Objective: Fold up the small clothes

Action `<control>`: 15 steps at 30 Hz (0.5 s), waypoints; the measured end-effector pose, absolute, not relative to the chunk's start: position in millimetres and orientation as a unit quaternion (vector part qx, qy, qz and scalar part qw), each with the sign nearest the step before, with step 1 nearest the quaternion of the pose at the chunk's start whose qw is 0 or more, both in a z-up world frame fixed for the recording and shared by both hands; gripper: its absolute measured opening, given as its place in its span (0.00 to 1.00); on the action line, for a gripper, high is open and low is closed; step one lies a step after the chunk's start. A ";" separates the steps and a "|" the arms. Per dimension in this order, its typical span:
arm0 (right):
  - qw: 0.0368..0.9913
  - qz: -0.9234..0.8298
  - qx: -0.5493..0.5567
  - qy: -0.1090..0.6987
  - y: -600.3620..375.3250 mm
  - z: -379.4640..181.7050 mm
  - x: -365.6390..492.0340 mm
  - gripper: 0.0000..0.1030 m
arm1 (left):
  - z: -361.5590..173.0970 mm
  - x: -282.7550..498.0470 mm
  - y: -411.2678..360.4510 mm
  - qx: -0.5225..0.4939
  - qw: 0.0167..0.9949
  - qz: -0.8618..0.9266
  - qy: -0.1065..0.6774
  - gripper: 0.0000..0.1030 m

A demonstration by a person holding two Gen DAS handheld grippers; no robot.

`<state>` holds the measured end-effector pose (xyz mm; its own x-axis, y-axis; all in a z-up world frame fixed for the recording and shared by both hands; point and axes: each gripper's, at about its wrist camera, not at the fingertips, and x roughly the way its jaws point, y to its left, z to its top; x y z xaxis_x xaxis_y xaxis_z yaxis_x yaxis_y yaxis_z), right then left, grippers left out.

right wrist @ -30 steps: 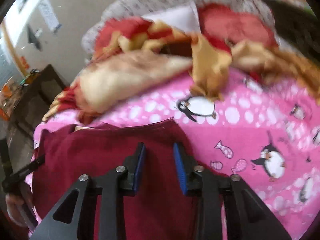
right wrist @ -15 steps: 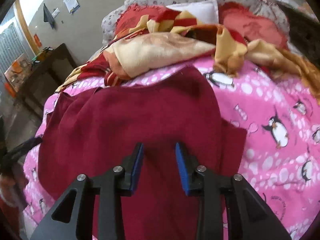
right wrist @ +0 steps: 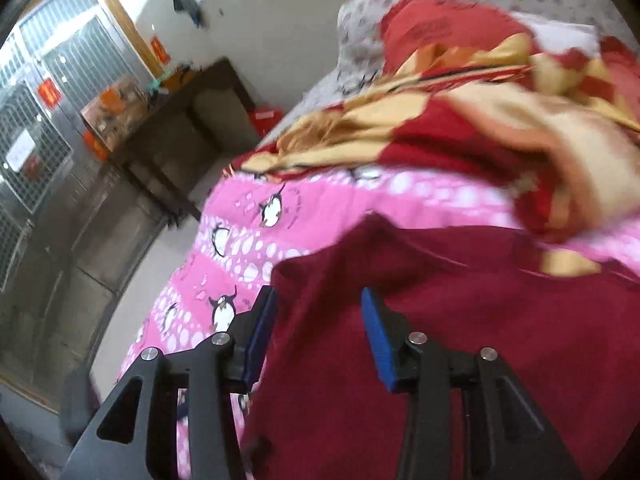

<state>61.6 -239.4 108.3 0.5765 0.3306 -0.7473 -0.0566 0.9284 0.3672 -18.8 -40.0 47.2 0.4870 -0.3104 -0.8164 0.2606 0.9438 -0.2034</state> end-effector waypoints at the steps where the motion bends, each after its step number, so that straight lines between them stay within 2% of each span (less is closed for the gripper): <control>1: 0.871 0.108 0.147 0.457 -233.1 101.8 69.6 0.68 | 47.0 -18.6 -38.9 -0.029 0.861 -0.168 0.479 0.86; 3: 0.866 0.088 0.135 0.474 -229.4 87.4 82.8 0.50 | 46.7 -17.9 -35.9 -0.031 0.859 -0.173 0.480 0.86; 4: 0.866 0.078 0.132 0.476 -230.7 85.4 84.5 0.33 | 47.1 -17.0 -34.4 -0.031 0.858 -0.177 0.481 0.86; 8: 0.876 0.103 0.165 0.441 -236.9 97.4 81.6 0.33 | 47.9 -15.5 -25.3 -0.041 0.856 -0.190 0.480 0.85; 13: 0.864 0.099 0.151 0.471 -230.4 70.8 93.7 0.33 | 49.4 -18.8 -20.4 -0.039 0.849 -0.211 0.483 0.85; 15: 0.865 0.113 0.172 0.458 -238.2 77.9 85.1 0.35 | 52.0 -24.3 -18.1 -0.037 0.846 -0.225 0.482 0.85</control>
